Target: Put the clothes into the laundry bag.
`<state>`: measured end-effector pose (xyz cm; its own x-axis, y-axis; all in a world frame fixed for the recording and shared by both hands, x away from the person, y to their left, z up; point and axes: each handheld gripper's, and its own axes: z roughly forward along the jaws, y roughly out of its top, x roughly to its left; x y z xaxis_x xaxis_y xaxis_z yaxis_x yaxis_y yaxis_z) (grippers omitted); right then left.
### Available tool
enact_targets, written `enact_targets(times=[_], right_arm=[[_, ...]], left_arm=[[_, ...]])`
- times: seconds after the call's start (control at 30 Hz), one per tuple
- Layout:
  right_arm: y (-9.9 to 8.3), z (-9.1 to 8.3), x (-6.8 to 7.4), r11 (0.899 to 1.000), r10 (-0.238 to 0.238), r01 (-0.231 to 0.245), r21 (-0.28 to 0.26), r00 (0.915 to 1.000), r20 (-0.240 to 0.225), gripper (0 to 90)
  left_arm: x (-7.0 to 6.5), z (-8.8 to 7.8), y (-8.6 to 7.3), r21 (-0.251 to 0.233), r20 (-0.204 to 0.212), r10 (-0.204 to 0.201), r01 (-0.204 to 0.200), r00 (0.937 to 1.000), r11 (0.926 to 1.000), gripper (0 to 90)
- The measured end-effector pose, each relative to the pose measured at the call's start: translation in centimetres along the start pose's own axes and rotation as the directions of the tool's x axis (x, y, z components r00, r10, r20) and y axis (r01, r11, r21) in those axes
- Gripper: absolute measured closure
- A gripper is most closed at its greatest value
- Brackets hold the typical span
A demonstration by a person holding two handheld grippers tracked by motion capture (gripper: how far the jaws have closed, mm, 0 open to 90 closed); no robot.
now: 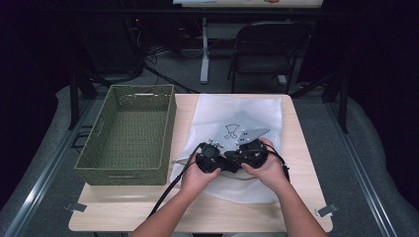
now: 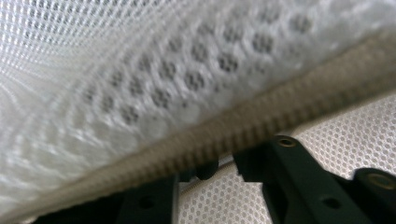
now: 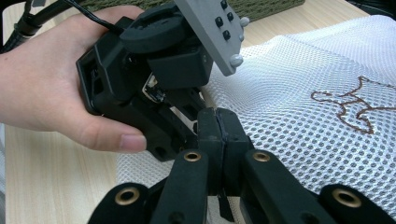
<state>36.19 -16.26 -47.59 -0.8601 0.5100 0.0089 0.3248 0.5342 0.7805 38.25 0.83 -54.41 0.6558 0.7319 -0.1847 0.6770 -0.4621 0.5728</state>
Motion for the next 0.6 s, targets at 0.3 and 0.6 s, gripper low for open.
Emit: enact_targets(times=[0.3, 0.6], right_arm=[[-0.2, -0.1, -0.2, 1.0, 0.004, -0.004, -0.003, 1.0, 0.0, 89.9], [-0.3, -0.1, -0.2, 1.0, 0.011, -0.011, 0.001, 0.9999, -0.001, 89.9]], left_arm=[[0.0, -0.8, -0.5, -0.011, 0.02, -0.009, 0.01, 0.9998, 0.9999, 58.8], [0.1, -2.1, -1.8, -0.017, 0.027, 0.012, -0.011, 0.9996, 0.9998, 55.5]])
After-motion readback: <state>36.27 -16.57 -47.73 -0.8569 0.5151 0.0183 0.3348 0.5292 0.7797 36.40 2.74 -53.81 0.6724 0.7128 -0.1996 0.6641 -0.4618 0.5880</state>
